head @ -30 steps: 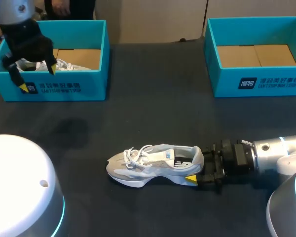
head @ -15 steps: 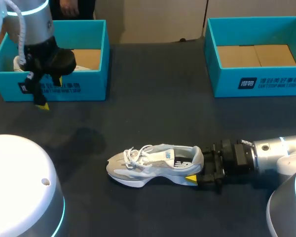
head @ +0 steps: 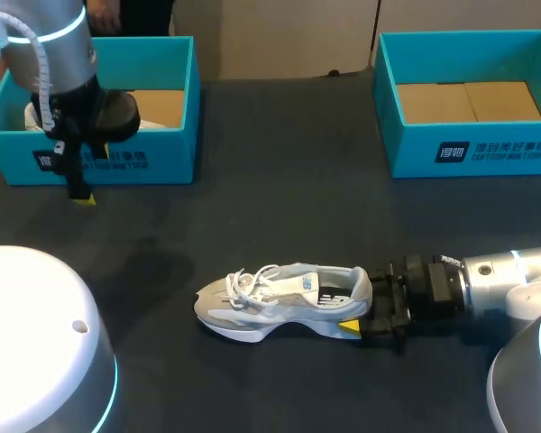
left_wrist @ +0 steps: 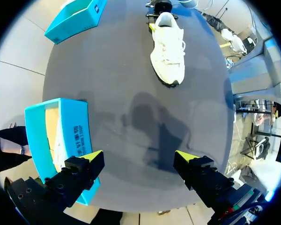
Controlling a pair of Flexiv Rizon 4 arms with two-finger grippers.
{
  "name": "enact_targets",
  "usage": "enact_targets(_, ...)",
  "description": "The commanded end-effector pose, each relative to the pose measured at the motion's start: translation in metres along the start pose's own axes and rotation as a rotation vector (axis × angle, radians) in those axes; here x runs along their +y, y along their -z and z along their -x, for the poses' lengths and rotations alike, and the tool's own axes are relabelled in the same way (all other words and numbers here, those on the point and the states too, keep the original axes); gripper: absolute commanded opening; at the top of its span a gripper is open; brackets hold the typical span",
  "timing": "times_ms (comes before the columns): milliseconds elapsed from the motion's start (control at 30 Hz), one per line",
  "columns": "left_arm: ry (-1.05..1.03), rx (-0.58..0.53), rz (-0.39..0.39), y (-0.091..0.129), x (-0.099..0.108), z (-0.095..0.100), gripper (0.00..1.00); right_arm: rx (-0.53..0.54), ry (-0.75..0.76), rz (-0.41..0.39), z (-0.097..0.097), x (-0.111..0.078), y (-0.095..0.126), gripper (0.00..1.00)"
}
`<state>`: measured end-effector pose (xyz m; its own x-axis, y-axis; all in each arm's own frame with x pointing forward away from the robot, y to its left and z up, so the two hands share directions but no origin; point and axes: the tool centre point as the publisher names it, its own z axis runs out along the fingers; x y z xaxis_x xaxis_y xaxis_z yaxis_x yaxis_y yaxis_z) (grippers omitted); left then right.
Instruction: Take the shoe out of the shoebox, open the shoe tongue, remove and reinsert the insole, then place the shoe into the shoebox
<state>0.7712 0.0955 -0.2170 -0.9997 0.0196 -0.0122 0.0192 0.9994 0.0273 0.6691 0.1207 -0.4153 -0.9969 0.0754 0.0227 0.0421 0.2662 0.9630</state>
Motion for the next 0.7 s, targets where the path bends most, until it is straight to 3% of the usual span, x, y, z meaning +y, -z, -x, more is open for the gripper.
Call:
enact_targets(33,0.131,0.022,0.035,-0.006,-0.009,-0.01,1.0,-0.001,0.0,-0.003,-0.001,0.001,0.0,0.0)
enact_targets(200,0.458,0.107,0.092,-0.009,-0.023,-0.015,1.0,-0.001,0.0,-0.003,-0.001,0.001,0.0,0.0)
enact_targets(467,0.796,0.186,0.066,-0.007,-0.032,-0.026,1.0,-0.001,0.0,-0.003,-0.001,0.001,0.0,0.0)
enact_targets(700,0.974,0.098,0.081,-0.014,-0.073,-0.049,1.0,-0.001,0.0,-0.003,-0.001,0.001,0.0,0.0)
